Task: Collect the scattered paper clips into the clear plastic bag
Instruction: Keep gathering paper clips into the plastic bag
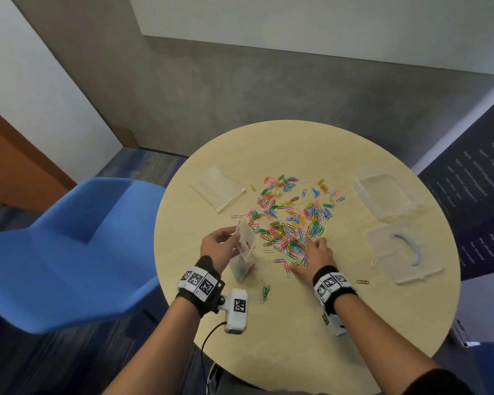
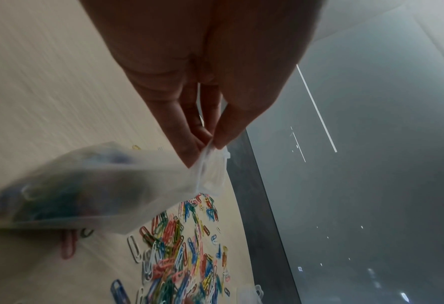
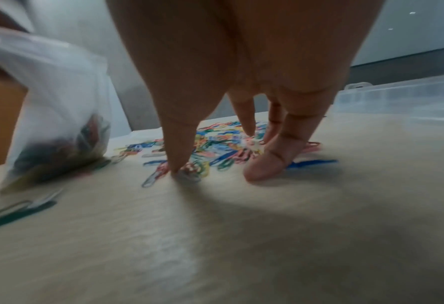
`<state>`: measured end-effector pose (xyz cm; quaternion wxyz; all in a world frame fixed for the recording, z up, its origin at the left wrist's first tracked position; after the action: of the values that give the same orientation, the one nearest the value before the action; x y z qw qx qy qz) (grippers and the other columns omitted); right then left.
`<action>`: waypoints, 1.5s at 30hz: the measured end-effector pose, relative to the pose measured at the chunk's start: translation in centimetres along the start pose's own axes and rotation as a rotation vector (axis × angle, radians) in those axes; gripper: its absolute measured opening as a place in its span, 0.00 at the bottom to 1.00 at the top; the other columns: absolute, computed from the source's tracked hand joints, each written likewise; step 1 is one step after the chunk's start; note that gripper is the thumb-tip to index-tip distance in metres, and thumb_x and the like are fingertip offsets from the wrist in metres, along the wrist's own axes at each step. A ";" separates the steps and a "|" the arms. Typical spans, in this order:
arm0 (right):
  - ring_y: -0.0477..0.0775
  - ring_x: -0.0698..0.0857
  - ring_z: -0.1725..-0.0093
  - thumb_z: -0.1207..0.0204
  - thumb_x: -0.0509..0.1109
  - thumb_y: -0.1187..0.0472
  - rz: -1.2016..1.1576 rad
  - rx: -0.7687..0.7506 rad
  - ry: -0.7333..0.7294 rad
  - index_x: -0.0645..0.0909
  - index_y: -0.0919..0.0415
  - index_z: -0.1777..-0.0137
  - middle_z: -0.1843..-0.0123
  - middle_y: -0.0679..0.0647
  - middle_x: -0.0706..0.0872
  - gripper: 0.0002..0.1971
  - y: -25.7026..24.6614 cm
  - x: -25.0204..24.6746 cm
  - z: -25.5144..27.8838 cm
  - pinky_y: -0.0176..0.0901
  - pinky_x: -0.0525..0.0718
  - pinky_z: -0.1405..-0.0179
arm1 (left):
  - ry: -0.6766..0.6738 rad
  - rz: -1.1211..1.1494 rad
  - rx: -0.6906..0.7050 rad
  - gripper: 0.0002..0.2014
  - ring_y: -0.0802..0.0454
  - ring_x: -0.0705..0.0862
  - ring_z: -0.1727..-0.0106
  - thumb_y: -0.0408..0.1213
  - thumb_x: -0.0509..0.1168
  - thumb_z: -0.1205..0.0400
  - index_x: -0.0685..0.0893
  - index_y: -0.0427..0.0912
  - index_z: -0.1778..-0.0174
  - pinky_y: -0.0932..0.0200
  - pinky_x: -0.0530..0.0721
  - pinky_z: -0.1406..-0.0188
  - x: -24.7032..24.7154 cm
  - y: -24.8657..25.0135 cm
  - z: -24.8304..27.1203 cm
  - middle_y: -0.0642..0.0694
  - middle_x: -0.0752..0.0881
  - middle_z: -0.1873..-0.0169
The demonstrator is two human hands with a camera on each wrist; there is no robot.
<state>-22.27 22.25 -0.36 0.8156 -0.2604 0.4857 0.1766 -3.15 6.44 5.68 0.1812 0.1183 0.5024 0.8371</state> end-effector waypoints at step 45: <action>0.50 0.89 0.51 0.24 0.69 0.68 -0.554 -0.148 0.052 0.89 0.55 0.49 0.48 0.52 0.91 0.10 -7.8 -7.9 3.0 0.49 0.89 0.46 | -0.062 -0.272 0.076 0.08 0.42 0.91 0.55 0.31 0.69 0.20 0.88 0.45 0.48 0.43 0.90 0.47 2.5 -0.4 0.3 0.42 0.90 0.59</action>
<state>-19.60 17.48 9.80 0.7987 -0.4465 0.4026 -0.0245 -5.22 7.91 5.56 0.3037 0.0817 0.5394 0.7811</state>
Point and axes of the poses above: each hand's wrist, its own z-axis away from the middle knuckle, its own x-axis out of the palm, y = z × x, the point moved 1 cm from there along -z, towards the middle knuckle
